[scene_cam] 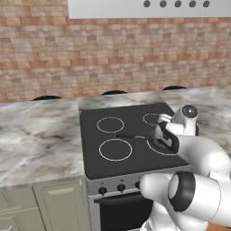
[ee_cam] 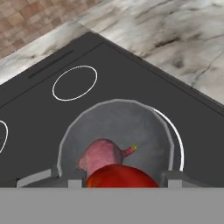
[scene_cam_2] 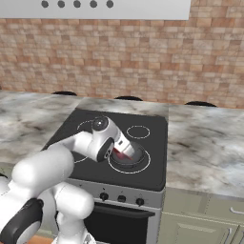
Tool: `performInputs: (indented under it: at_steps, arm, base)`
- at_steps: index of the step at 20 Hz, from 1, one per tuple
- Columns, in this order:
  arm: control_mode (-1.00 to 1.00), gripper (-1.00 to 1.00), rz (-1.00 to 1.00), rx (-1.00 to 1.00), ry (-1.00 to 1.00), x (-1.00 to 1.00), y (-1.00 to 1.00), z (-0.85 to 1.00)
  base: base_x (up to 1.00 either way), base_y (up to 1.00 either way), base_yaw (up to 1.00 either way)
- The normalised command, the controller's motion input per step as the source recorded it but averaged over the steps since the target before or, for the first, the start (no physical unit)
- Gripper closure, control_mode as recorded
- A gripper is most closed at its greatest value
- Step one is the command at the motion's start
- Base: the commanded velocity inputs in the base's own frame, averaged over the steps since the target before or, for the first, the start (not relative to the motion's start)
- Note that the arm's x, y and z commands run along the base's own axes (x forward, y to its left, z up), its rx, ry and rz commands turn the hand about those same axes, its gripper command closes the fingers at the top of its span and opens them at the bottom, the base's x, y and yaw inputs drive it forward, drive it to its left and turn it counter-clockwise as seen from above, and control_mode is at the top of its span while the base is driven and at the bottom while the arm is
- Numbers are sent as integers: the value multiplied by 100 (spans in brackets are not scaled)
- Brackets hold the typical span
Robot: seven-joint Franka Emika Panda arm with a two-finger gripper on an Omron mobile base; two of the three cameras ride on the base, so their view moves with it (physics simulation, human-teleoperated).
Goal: Place the pan on the front right burner on the stove. Then place the tomato and the onion in the pan and turn on the front right burner.
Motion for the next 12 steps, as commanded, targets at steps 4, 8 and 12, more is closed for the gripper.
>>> performInputs:
  at_steps: [4,8,12]
  arm:
    - [-100,100,-2,0,0,0,-19,-20]
    - [-100,100,-2,0,0,0,-10,-20]
    - [-100,100,-2,0,0,0,-1,-22]
  base:
    - [0,0,0]
    - [0,0,0]
    - [0,0,0]
